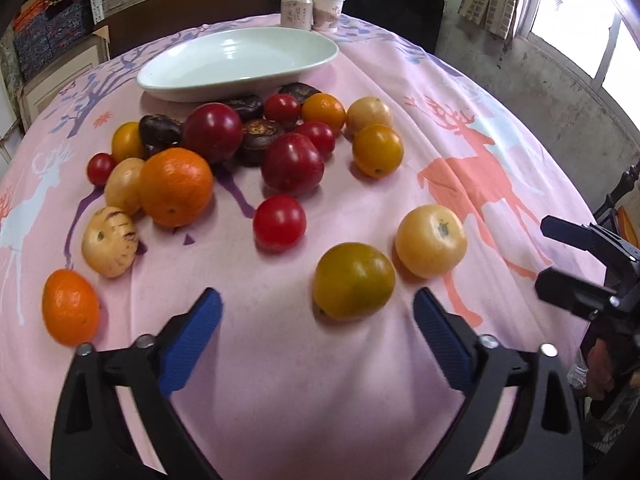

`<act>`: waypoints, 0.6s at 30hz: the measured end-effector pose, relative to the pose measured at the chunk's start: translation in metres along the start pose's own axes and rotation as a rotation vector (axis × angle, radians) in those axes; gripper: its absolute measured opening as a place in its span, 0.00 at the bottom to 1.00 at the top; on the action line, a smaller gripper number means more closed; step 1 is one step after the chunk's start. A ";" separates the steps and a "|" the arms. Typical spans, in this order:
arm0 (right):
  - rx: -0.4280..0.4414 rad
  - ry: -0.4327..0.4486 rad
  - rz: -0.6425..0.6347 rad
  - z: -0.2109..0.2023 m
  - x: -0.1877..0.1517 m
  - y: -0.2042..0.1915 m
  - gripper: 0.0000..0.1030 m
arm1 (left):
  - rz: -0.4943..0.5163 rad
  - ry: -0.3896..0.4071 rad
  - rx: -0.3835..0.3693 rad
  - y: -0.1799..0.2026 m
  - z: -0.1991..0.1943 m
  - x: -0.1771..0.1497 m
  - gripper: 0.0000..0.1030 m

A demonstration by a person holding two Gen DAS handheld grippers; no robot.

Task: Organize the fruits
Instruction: 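Grasp a yellow tomato with the left gripper while the right grasps a pale yellow fruit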

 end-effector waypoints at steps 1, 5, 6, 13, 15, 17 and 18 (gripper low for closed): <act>0.012 -0.001 0.018 0.000 -0.001 0.004 0.97 | 0.006 0.004 0.013 0.003 -0.001 0.000 0.80; 0.014 0.014 -0.012 0.002 -0.003 0.001 0.97 | 0.034 0.010 0.016 0.008 0.000 0.004 0.61; 0.019 0.009 -0.019 0.002 -0.004 -0.002 0.97 | 0.035 0.012 0.006 0.009 0.001 0.006 0.59; 0.018 -0.012 -0.051 0.007 -0.005 -0.015 0.97 | 0.022 0.032 -0.067 0.009 -0.003 0.005 0.36; 0.010 -0.010 -0.049 0.008 -0.002 -0.018 0.97 | 0.001 0.036 -0.089 0.004 -0.006 0.003 0.35; 0.021 0.000 -0.052 0.010 0.005 -0.024 0.97 | -0.040 0.055 -0.093 -0.009 -0.016 0.000 0.35; 0.021 0.001 -0.067 0.012 0.008 -0.029 0.97 | -0.056 0.064 -0.087 -0.016 -0.020 -0.002 0.35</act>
Point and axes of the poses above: each gripper's, at about its wrist camera, not at the fingertips, and z roughly the way its jaws point, y to its right, x to its top, the point moved 4 cm from there along z, roughly the way its jaws point, and after that the axes turned 5 degrees about y, right-handed, at the moved point
